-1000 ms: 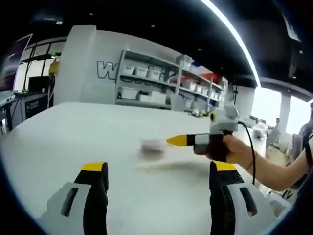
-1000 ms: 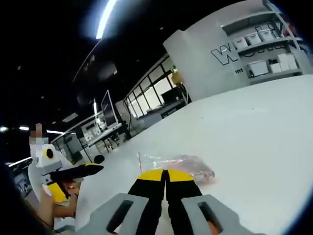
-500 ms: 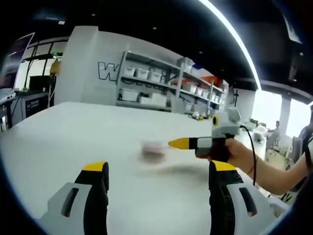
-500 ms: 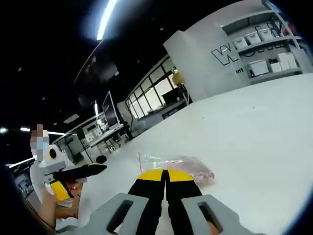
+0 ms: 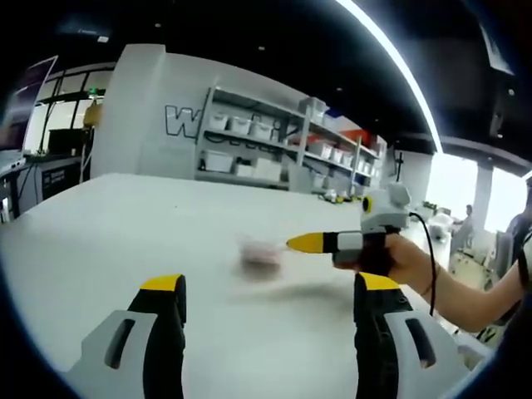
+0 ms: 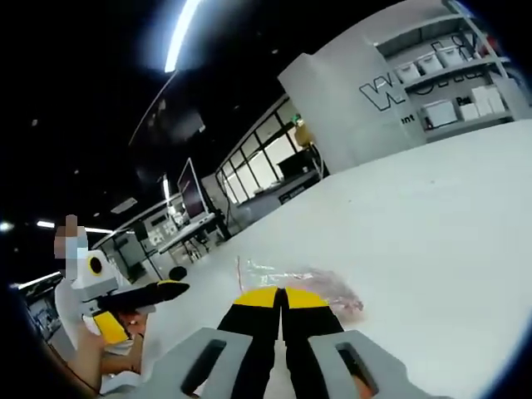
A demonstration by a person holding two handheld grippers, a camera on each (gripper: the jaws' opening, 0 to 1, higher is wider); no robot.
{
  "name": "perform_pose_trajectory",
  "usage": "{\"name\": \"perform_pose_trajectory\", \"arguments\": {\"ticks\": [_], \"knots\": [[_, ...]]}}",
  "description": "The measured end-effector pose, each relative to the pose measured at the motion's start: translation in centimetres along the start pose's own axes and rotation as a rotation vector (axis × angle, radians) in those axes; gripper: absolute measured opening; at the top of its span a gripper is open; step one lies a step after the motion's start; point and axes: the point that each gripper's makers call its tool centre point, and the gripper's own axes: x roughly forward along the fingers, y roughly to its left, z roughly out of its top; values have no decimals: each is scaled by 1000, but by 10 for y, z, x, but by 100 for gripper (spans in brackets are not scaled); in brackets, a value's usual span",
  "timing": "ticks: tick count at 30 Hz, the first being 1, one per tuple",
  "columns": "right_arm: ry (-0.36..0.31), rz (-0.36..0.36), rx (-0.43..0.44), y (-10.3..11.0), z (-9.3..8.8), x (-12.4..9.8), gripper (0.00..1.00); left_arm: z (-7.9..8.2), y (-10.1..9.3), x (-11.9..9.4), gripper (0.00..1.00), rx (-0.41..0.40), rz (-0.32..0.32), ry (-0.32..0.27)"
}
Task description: Open the resealable bag by pulling the two sides of the seal apart until the entire bag opening is separated and visibly accessible.
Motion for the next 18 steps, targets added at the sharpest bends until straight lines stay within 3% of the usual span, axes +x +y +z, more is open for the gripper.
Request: {"name": "perform_pose_trajectory", "arguments": {"ticks": [18], "knots": [[1,9,17,3,-5,-6,0,-6,-1,3,79,-7,-6,10]]}}
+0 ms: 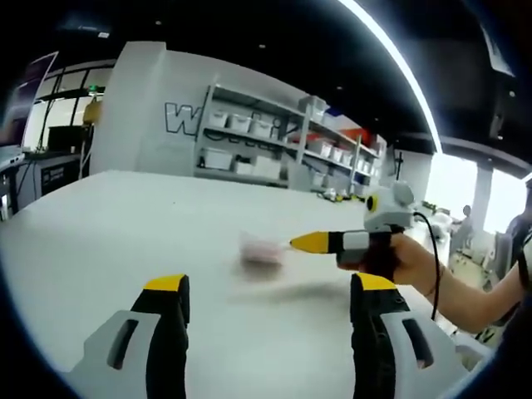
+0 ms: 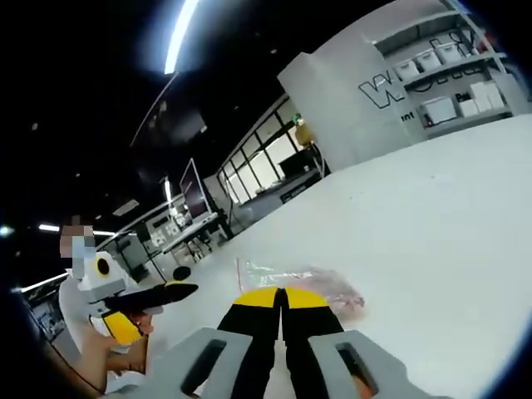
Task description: Open the resealable bag by pulling the two sides of the seal apart until the entire bag opening is separated and visibly accessible.
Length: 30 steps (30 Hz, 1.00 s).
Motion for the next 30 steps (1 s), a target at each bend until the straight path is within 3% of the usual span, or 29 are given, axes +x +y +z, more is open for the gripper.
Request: {"name": "perform_pose_trajectory", "arguments": {"ticks": [30], "knots": [[-1,10,3,12,-6,-13,0,-9,-12,5,74,12,-32,23]]}}
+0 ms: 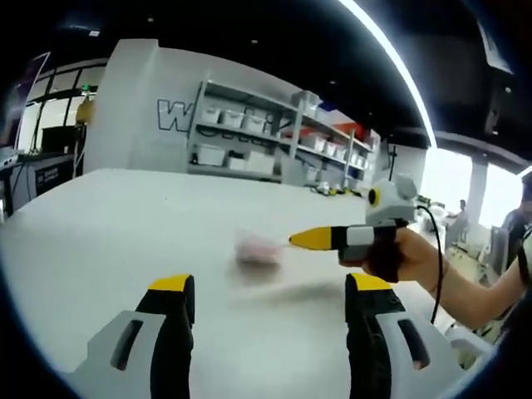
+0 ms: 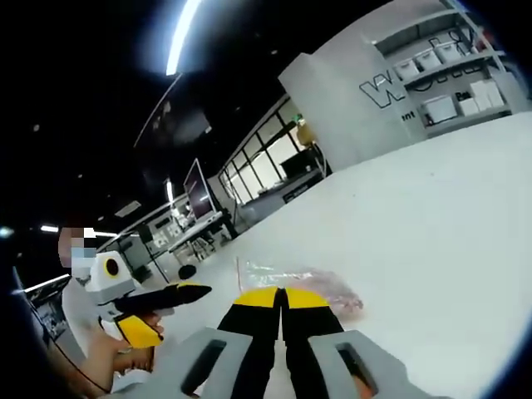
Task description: Open the resealable bag by pulling the two sides of the seal apart until the entire bag opening is separated and visibly accessible.
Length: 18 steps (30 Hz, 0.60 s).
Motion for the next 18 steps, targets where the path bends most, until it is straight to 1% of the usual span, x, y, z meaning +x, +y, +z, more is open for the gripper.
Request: {"name": "perform_pose_trajectory", "arguments": {"ticks": [10,14,18], "knots": [[-3,2,5,0,0,-1,0,2,2,1,74,-33,-5,-11],[-6,2,4,0,1,-1,0,2,3,4,71,-45,-5,-12],[-7,2,6,1,1,-1,0,2,2,5,71,-56,-9,-17]]}}
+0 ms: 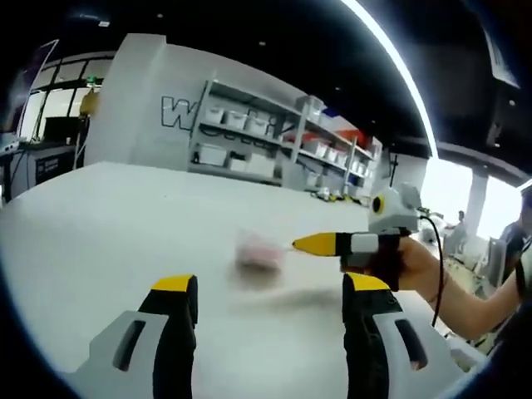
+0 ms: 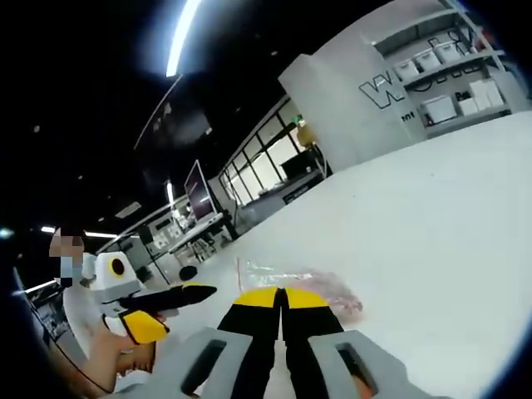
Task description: Open the resealable bag by pulling the two sides of the seal apart until the entire bag opening is separated and visibly accessible.
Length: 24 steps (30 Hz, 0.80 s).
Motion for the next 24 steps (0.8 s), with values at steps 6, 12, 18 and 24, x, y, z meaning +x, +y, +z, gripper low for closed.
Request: {"name": "perform_pose_trajectory", "arguments": {"ticks": [6,12,18,24], "knots": [[-2,1,3,-1,0,-1,0,0,0,1,69,-8,0,1],[-5,3,5,0,1,-2,0,-1,0,2,67,-18,-4,3],[-5,5,9,1,0,-2,0,2,0,1,68,-45,-8,-12],[-4,5,10,1,-1,-2,0,1,-2,1,68,-47,-9,-9]]}}
